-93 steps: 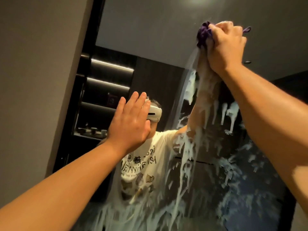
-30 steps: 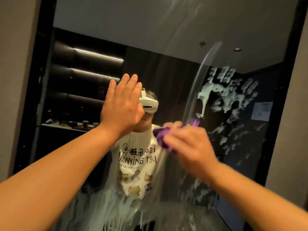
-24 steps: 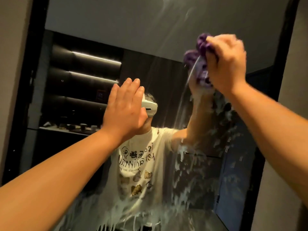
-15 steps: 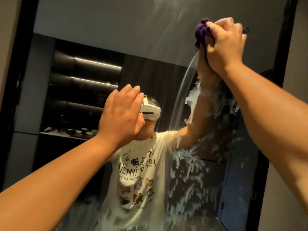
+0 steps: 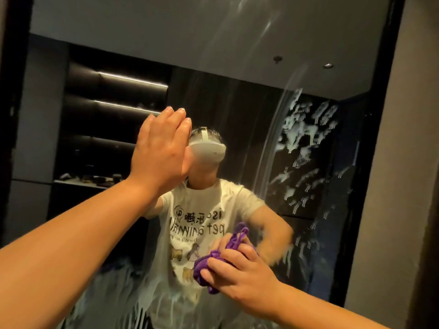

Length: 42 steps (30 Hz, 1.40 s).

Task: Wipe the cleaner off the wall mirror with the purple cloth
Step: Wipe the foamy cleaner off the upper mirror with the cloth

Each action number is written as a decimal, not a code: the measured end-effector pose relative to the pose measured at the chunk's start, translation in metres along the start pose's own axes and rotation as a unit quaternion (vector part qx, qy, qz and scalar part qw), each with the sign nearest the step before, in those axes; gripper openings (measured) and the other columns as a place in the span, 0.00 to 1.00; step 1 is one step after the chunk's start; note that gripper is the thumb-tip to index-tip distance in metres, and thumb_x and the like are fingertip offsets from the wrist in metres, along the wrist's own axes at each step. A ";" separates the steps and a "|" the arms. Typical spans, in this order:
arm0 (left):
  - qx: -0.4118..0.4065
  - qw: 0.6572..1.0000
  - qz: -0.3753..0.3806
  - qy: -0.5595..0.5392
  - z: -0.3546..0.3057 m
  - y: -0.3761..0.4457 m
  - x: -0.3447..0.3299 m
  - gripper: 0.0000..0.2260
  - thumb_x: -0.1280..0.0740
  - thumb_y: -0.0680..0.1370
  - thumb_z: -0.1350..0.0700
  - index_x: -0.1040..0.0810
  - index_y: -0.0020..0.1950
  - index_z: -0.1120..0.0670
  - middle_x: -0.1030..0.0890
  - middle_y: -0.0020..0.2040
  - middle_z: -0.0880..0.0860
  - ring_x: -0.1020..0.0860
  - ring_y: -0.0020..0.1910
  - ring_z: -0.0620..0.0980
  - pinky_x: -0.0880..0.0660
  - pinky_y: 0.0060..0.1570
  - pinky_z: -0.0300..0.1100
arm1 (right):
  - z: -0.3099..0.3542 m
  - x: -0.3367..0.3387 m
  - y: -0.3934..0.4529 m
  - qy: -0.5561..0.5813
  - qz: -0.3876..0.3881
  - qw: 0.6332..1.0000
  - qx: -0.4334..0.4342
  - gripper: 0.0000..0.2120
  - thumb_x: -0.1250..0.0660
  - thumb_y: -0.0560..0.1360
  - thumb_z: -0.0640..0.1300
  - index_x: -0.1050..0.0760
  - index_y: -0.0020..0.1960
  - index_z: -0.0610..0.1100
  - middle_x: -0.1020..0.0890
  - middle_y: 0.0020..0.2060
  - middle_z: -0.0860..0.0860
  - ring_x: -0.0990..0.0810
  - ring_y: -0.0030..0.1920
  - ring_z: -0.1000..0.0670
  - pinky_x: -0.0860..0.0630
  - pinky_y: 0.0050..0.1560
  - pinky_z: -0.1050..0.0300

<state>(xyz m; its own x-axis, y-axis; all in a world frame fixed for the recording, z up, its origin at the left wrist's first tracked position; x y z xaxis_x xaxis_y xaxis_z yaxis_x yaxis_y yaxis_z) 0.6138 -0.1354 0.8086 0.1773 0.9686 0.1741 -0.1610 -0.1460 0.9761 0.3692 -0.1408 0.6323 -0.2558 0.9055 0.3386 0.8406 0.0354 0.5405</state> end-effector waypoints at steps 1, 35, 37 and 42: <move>-0.001 1.000 0.002 0.001 -0.001 0.000 0.000 0.25 0.42 0.77 0.51 0.32 0.72 0.61 0.33 0.73 0.60 0.38 0.75 0.60 0.42 0.73 0.60 | -0.007 0.006 0.003 0.011 0.002 1.000 0.008 0.09 0.33 0.81 0.47 0.22 0.61 0.52 0.20 0.59 0.53 0.18 0.51 0.48 0.20 0.49 0.48; 0.008 1.000 -0.001 -0.025 -0.005 -0.003 -0.013 0.26 0.44 0.77 0.52 0.33 0.73 0.62 0.34 0.75 0.61 0.40 0.76 0.59 0.44 0.75 0.60 | -0.068 0.049 0.050 0.046 -0.068 0.997 -0.005 0.10 0.30 0.80 0.43 0.20 0.60 0.45 0.16 0.55 0.49 0.16 0.52 0.46 0.21 0.50 0.45; 0.013 1.000 0.002 -0.024 -0.006 -0.003 -0.013 0.26 0.44 0.77 0.52 0.33 0.73 0.62 0.35 0.75 0.61 0.41 0.77 0.59 0.44 0.74 0.61 | -0.134 0.090 0.085 0.062 -0.146 0.983 -0.088 0.06 0.32 0.81 0.39 0.16 0.52 0.39 0.15 0.48 0.43 0.17 0.47 0.43 0.20 0.47 0.45; 0.016 1.000 -0.003 -0.020 -0.005 -0.004 -0.014 0.26 0.45 0.77 0.51 0.32 0.73 0.62 0.35 0.75 0.60 0.41 0.77 0.59 0.45 0.75 0.60 | -0.301 0.153 0.153 -0.147 -0.212 0.901 -0.350 0.19 0.41 0.79 0.45 0.26 0.68 0.50 0.25 0.64 0.42 0.27 0.62 0.37 0.29 0.61 0.42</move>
<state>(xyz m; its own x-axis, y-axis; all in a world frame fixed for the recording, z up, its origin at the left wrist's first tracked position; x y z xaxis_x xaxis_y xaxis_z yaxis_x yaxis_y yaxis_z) 0.6072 -0.1474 0.8020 0.2170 0.9608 0.1727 -0.1287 -0.1472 0.9807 0.3150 -0.1236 0.9985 -0.2588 0.9500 -0.1747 0.1649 0.2216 0.9611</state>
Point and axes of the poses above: each hand's wrist, its own y-axis towards the middle knuckle, its own x-axis out of the back of the hand, z = x × y, the point moved 1 cm from there along y, towards the middle knuckle
